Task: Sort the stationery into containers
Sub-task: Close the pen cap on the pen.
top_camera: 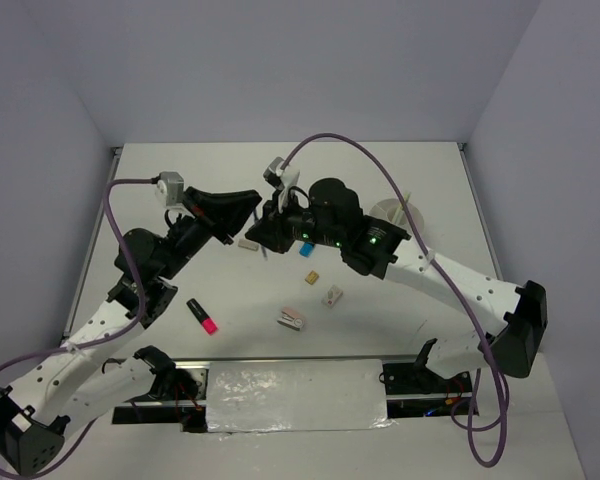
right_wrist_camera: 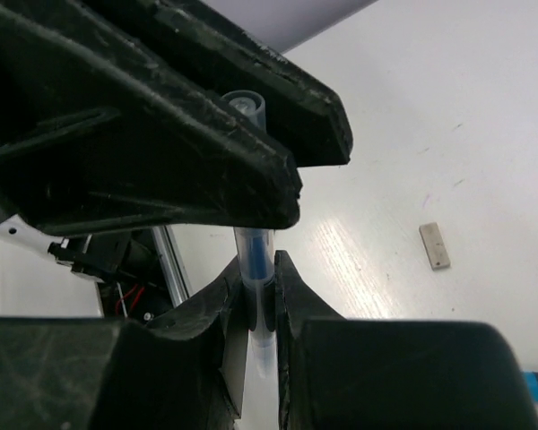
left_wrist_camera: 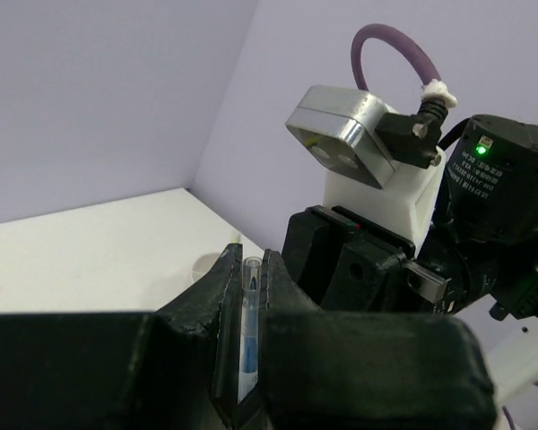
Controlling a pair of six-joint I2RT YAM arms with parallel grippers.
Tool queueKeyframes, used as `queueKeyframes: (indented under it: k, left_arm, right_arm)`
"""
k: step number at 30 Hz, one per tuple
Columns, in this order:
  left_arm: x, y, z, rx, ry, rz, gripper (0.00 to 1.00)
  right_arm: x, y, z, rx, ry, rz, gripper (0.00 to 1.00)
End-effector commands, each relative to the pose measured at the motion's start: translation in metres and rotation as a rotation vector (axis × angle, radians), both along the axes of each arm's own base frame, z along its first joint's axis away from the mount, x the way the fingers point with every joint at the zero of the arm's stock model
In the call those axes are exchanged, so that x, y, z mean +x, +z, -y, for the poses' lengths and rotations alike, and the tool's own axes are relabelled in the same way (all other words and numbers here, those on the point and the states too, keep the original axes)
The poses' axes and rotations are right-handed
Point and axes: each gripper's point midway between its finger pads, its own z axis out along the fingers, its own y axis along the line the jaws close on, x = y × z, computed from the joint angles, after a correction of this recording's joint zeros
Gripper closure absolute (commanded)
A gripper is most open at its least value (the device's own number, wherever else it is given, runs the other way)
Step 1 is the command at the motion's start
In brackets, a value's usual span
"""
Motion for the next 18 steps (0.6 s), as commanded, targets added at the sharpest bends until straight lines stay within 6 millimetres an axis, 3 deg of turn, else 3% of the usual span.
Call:
queueKeyframes:
  k: [1,4,8,11,13,18]
  left_arm:
    - [-0.044,-0.079,0.045,0.183,-0.25,-0.174,1.0]
    - [-0.046,-0.097,0.047,0.208,-0.25,-0.201,1.0]
    - [-0.048,-0.102,0.046,0.203,-0.254,-0.207,1.0]
    - [-0.05,-0.086,0.046,0.207,-0.259,-0.171,1.0]
    - [-0.055,-0.069,0.048,0.202,-0.287,-0.12,1.0]
    - [-0.069,-0.036,0.055,0.184,-0.375,-0.025,0.93]
  right_arm:
    - [0.033,0.141,0.013,0.323,-0.119,0.254,1.0]
    - [0.032,0.179,0.025,0.385,-0.132,0.308,1.0]
    - [0.033,0.187,0.026,0.376,-0.133,0.32,1.0]
    - [0.031,0.162,0.014,0.348,-0.085,0.289,1.0]
    - [0.03,0.134,-0.001,0.316,-0.026,0.243,1.0]
    - [0.034,0.093,-0.024,0.291,0.031,0.158,1.0]
